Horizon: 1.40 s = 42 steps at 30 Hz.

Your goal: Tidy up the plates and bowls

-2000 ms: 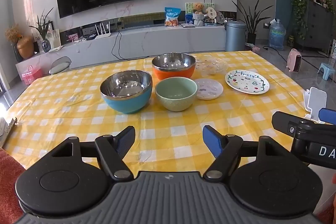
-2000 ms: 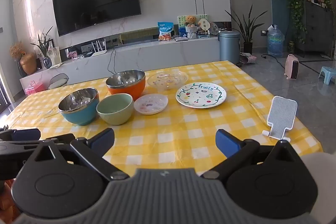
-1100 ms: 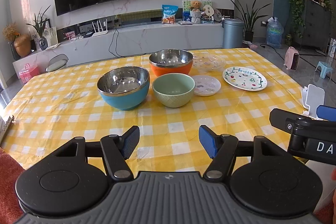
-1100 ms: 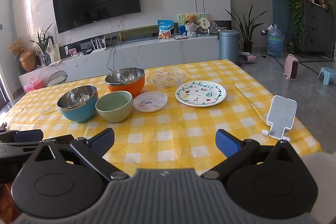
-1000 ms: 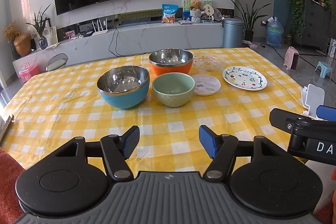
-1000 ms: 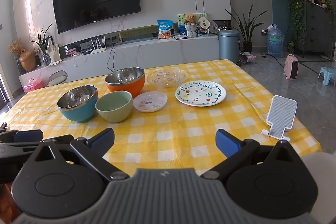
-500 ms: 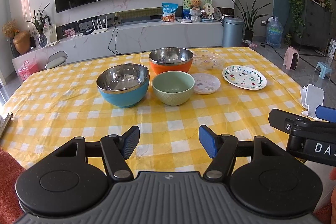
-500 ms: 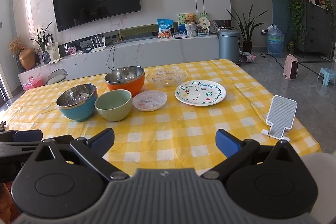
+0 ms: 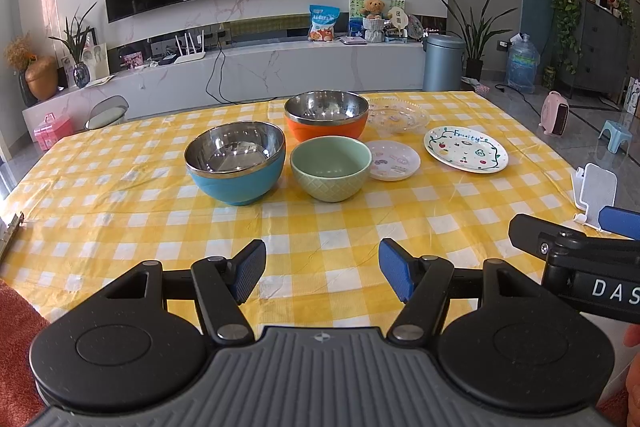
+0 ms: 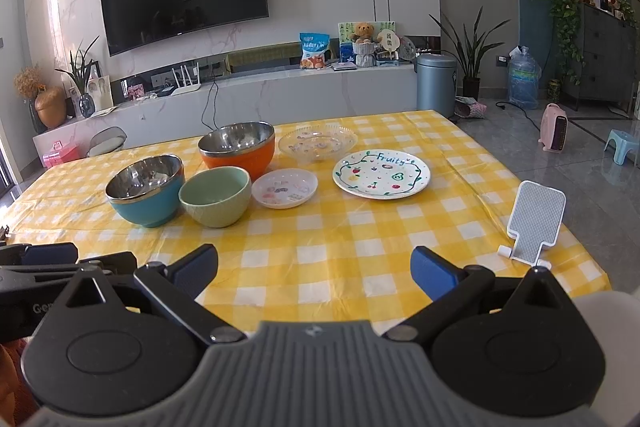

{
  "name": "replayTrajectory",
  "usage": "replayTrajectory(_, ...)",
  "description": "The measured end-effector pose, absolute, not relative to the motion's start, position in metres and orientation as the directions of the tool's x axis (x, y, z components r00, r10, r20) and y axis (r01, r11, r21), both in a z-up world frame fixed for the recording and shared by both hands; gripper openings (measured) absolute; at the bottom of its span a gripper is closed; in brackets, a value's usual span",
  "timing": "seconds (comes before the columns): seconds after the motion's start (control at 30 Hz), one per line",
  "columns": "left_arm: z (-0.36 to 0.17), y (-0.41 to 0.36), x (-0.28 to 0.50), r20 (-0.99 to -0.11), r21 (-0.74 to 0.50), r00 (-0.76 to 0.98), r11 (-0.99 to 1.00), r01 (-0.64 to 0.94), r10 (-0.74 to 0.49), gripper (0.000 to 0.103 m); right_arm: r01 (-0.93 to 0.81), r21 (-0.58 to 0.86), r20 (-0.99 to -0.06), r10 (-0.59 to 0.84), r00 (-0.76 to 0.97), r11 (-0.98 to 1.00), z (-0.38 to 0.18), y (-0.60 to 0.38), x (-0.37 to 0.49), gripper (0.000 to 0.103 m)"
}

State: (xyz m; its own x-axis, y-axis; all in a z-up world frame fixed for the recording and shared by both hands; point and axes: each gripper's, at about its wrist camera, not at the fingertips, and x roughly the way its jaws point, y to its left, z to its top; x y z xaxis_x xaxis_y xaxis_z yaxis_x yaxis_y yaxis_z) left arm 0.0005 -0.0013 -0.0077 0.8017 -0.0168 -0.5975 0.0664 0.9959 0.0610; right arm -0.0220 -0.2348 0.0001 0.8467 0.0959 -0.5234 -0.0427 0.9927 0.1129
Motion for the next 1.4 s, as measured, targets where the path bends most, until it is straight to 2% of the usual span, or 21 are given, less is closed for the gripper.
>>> replayTrajectory(1.4,-0.0074,-0.0010,-0.0025,-0.593,0.031,0.804,0.997,0.071,-0.039,0.077,-0.052,0.091,-0.543,0.094,0.834,0.994,0.0005,-0.2301,-0.0217,0.100)
